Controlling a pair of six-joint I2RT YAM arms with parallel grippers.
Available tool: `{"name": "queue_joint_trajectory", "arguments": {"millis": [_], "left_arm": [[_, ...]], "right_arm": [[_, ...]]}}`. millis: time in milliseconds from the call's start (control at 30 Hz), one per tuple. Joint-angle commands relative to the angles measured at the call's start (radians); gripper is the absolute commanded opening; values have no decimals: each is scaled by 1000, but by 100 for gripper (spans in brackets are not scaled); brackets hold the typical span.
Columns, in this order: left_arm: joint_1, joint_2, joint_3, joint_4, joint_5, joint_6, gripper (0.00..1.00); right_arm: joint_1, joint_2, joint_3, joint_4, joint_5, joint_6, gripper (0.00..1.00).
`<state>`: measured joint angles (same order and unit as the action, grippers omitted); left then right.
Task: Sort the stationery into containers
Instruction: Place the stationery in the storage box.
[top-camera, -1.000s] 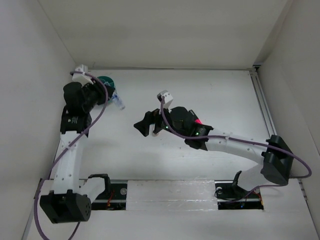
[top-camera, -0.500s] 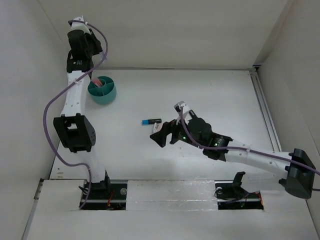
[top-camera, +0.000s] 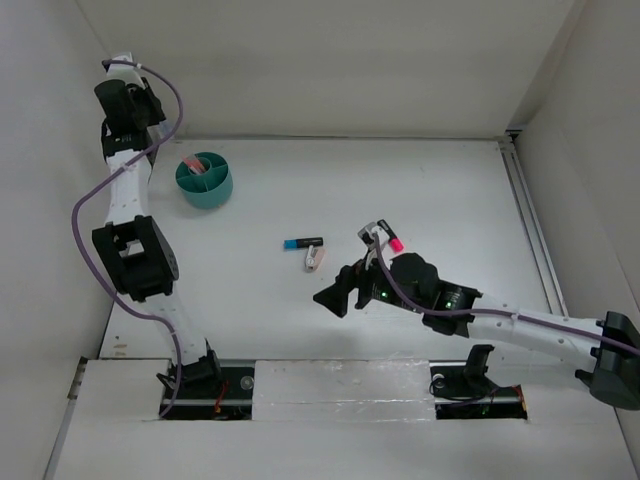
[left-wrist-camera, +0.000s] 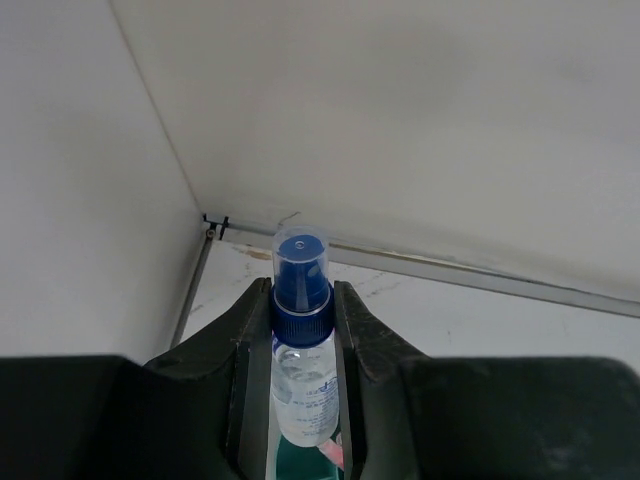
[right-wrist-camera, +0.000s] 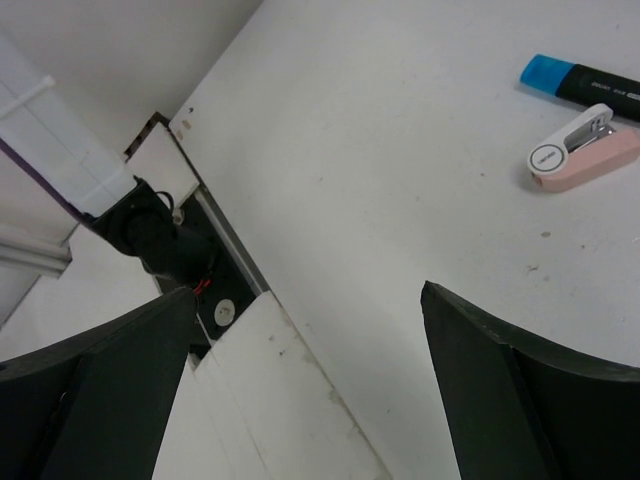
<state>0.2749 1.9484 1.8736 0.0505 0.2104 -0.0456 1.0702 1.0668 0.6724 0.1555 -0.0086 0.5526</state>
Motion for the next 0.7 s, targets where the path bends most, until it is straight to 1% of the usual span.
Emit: {"name": "queue_joint_trajectory", "arguments": {"millis": [0,167,267,367,533,667], "left_arm": [[21,-48,-43,110,44,61,0],[76,-68,-165,211,99,32,0],[76,-68,-243,268,99,21,0],[76,-57,-264,287,130,9,0],[76,-48,-312,377,179,-62,0],[76,-57,-301,387,204,-73,0]], "right_arm": [[16,-65,-3,32,-53,9,100],[16,-88,-4,32,-93,-14,100],[16,-88,-4,32,-93,-25,100],[16,-65,6,32,-102,-25,100],[25,-47,6,41,-102,-25,100],[25,-37,15,41,-93,-25,100]]}}
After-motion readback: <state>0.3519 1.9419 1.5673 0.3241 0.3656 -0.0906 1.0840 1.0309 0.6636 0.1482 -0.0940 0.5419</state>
